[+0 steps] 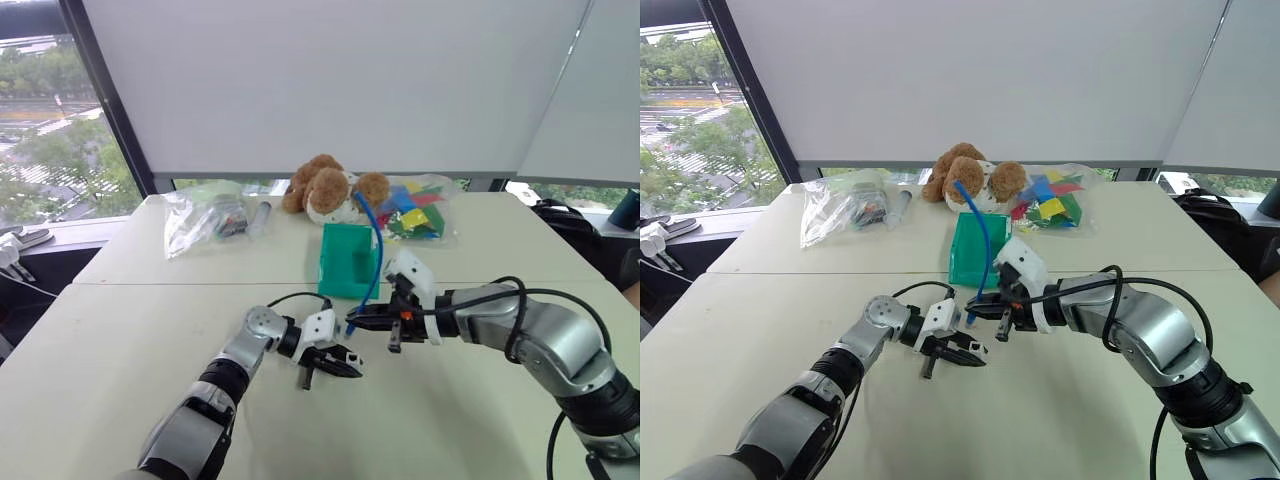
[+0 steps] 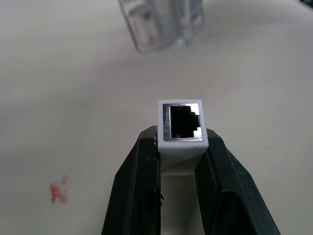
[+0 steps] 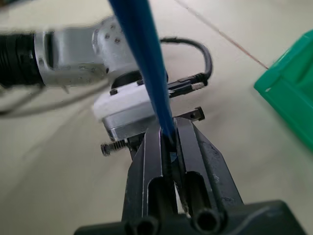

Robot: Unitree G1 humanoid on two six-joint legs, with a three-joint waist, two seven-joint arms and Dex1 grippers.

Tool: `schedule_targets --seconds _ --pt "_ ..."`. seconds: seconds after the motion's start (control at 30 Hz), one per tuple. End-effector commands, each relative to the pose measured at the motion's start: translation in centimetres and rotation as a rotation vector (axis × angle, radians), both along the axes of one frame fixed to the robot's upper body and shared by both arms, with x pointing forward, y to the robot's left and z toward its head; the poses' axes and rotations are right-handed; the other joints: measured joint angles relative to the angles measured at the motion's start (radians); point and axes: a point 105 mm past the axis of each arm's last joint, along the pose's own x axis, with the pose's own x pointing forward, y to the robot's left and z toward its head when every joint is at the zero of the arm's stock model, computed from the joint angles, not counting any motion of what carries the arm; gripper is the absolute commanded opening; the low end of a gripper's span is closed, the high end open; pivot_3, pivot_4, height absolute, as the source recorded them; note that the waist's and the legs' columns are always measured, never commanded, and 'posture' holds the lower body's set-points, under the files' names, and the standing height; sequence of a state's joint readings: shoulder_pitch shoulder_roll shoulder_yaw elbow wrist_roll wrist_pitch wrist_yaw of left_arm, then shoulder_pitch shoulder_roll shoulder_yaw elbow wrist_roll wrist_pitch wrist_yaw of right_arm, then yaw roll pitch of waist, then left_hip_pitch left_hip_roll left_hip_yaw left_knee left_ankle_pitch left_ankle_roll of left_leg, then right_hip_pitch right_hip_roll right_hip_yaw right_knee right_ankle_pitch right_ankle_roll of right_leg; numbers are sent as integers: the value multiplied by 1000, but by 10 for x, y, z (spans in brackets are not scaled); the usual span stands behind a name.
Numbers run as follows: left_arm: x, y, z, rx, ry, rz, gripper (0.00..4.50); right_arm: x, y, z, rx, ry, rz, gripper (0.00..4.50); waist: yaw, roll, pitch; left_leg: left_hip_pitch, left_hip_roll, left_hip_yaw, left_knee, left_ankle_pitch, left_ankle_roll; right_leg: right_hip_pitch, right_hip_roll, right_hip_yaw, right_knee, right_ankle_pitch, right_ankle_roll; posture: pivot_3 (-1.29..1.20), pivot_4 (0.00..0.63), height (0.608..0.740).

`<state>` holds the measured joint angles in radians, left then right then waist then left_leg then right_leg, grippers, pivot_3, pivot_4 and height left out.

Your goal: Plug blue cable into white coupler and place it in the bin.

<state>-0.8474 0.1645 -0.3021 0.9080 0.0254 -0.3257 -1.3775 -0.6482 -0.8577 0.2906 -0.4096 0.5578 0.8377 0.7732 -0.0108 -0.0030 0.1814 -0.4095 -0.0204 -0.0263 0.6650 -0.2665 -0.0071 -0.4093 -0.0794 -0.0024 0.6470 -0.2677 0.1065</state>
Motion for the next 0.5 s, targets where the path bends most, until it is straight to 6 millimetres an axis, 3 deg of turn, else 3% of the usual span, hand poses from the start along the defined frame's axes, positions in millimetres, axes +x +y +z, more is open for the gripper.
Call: schedule_targets --seconds 0.03,0.5 --pt "0 6 -18 114 -35 -5 365 -1 2 1 -59 -72 59 0 2 0 0 0 0 0 0 0 0 0 0 0 0 0 0 0 150 740" --pt "1 4 -22 118 -32 6 365 -1 -5 -26 -154 -47 89 0 3 -2 -2 3 0 -1 2 0 0 4 -1 0 0 0 0 0 150 740"
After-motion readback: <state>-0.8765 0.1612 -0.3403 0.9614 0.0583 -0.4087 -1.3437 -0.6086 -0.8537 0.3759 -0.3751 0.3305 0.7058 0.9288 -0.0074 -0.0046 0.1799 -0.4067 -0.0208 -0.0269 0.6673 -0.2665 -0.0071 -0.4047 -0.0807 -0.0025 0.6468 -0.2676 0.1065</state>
